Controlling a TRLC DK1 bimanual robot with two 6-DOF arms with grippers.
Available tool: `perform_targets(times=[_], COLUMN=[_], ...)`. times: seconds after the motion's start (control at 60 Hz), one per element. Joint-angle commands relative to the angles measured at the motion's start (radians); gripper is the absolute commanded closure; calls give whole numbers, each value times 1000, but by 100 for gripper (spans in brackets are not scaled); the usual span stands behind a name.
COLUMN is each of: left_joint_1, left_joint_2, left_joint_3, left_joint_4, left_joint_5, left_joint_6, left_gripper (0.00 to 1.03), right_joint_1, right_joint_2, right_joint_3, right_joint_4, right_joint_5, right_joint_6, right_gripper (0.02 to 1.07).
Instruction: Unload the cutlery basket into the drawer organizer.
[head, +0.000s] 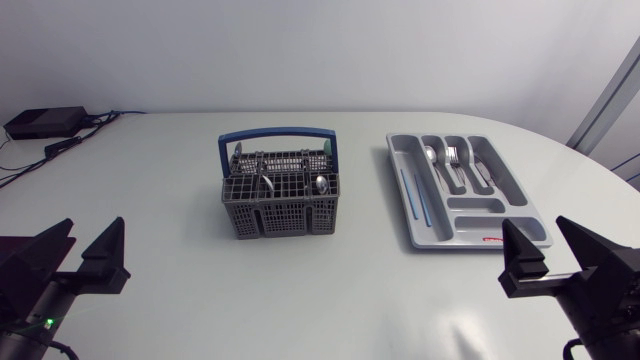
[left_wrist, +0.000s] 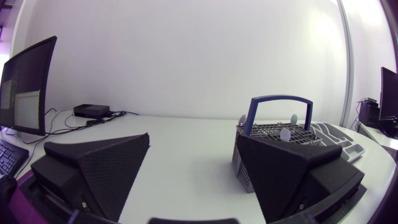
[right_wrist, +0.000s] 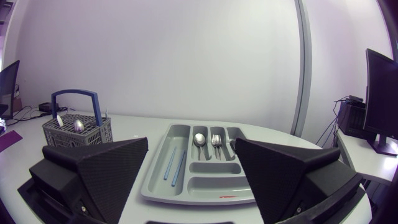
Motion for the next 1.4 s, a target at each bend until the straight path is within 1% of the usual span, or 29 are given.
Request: perform_targets(times=[0.0,0.183,0.317,0.45,0.55,0.7,0.817,0.867,0.967,1.083,1.167,1.217,1.333,1.383], left_joint_1=[-2,-2,0,6,3,-7,-11,-36,-102,-157,-214,-229,-249,-261], left_joint_2=[-6,-8,-9,-8,14,132,282,339,436,520,611,657,781,829], left_joint_3=[-14,-14,-14,29,78,174,283,325,428,551,637,668,750,778], left_joint_4=[-4,-3,25,39,19,13,-15,-33,-118,-253,-351,-384,-489,-518], left_joint_5=[6,6,6,6,6,7,10,13,10,-5,-44,-45,-45,-42], left_joint_6=[-22,-23,-20,-8,3,17,20,20,6,6,9,9,3,-14], left_gripper=[4,4,4,4,4,4,5,6,6,8,8,8,8,11], right_joint_1=[15,16,18,30,39,41,47,49,52,53,53,53,58,59], right_joint_2=[-8,-8,-9,-9,-6,37,116,150,219,281,311,336,425,457], right_joint_3=[-16,-18,-16,-1,30,79,125,151,205,255,280,297,363,384], right_joint_4=[-5,-4,1,-4,-7,-2,2,2,-4,-8,-13,-21,-85,-106], right_joint_5=[9,9,9,9,9,7,9,10,10,13,18,25,55,61], right_joint_6=[28,27,22,20,20,19,20,20,23,34,37,40,50,56], right_gripper=[6,6,6,6,6,6,6,6,6,7,7,7,7,7])
